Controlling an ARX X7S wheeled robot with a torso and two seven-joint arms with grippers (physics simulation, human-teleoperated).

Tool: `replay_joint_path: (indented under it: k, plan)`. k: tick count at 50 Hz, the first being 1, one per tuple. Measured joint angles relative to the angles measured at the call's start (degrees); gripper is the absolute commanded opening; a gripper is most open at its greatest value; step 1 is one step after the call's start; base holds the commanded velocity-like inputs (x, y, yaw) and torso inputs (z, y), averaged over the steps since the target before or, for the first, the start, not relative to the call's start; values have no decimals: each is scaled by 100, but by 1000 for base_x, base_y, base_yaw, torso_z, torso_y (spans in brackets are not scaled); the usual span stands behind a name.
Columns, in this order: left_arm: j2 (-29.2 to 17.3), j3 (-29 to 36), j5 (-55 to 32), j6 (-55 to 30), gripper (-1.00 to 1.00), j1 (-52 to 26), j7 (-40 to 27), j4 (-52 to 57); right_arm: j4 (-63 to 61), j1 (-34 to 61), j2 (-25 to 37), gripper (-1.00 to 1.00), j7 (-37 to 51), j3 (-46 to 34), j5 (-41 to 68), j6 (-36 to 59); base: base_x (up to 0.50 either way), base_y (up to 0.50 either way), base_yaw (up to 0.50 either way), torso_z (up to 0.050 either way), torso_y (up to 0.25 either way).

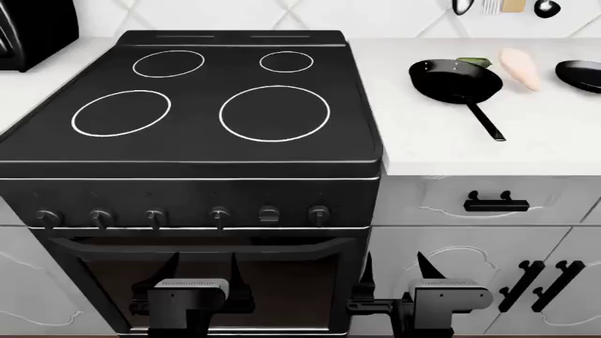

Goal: Place both pans onto different burners. Then place the pickle and the chicken breast on different pans.

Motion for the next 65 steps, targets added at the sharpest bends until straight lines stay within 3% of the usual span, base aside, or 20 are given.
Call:
replay_joint_path:
  k: [14, 65]
  plan:
    - [-174, 224, -165, -2, 100, -5, -106, -8, 52, 2, 168, 100, 240, -218, 34, -140, 0, 0, 0, 0, 0]
    - [-588, 740, -543, 10, 100, -78, -522, -83, 109, 37, 576, 100, 551, -690, 660, -223, 2, -500, 0, 0, 0]
